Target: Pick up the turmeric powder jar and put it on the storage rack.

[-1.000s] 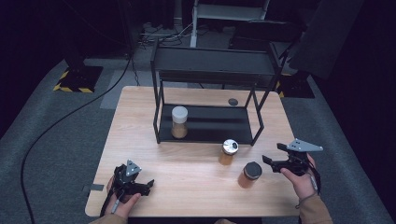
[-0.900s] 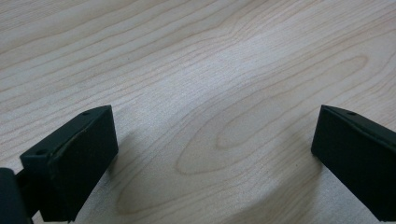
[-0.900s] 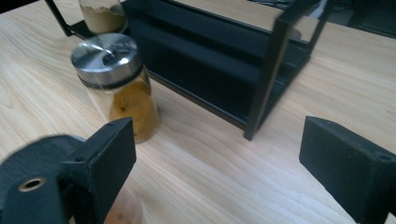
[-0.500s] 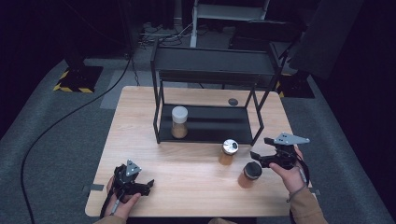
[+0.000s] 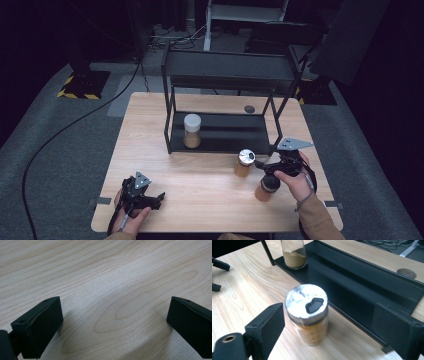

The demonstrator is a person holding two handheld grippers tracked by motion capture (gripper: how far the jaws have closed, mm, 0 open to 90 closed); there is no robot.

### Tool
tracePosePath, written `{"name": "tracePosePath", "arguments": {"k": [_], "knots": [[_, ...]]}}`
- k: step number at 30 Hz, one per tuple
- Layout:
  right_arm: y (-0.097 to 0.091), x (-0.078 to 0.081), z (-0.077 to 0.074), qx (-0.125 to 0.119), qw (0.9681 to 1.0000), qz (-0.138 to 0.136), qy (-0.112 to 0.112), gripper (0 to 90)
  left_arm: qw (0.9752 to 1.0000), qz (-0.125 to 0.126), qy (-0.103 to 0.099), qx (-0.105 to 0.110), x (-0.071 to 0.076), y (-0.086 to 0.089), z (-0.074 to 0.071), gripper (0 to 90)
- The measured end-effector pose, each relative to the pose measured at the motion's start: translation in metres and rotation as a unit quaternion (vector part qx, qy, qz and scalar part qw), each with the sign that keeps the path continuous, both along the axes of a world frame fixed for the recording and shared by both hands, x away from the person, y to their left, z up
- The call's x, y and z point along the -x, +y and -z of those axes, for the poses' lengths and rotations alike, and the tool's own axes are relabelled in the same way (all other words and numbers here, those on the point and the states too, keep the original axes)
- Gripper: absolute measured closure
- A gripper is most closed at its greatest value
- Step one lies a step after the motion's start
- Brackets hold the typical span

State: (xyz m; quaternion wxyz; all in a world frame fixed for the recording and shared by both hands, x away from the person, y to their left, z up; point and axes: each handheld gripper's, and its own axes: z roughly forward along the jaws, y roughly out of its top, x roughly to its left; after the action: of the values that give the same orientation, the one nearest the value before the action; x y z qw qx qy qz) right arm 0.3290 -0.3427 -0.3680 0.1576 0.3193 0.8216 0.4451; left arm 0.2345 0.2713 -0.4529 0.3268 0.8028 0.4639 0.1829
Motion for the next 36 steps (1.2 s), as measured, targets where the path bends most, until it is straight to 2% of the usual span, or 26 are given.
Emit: {"name": "tracePosePath", "arguments": {"k": [12, 21, 30, 36], "knots": [[0.026, -0.014, -0.002, 0.000, 0.9995, -0.030, 0.007, 10.8, 1.0000, -0.003, 0.000, 0.000, 0.000, -0.001, 0.000, 0.3], [0.037, -0.019, -0.009, 0.022, 0.9991, -0.031, 0.018, 10.8, 1.0000, -0.002, 0.000, 0.000, 0.000, -0.001, 0.000, 0.3], [0.057, -0.033, -0.020, 0.075, 0.9949, -0.049, 0.046, 10.4, 1.0000, -0.004, 0.000, 0.001, 0.000, -0.001, 0.000, 0.3], [0.074, -0.047, -0.026, 0.120, 0.9889, -0.049, 0.072, 10.8, 1.0000, -0.004, 0.000, 0.001, 0.000, -0.001, 0.000, 0.3]]}}
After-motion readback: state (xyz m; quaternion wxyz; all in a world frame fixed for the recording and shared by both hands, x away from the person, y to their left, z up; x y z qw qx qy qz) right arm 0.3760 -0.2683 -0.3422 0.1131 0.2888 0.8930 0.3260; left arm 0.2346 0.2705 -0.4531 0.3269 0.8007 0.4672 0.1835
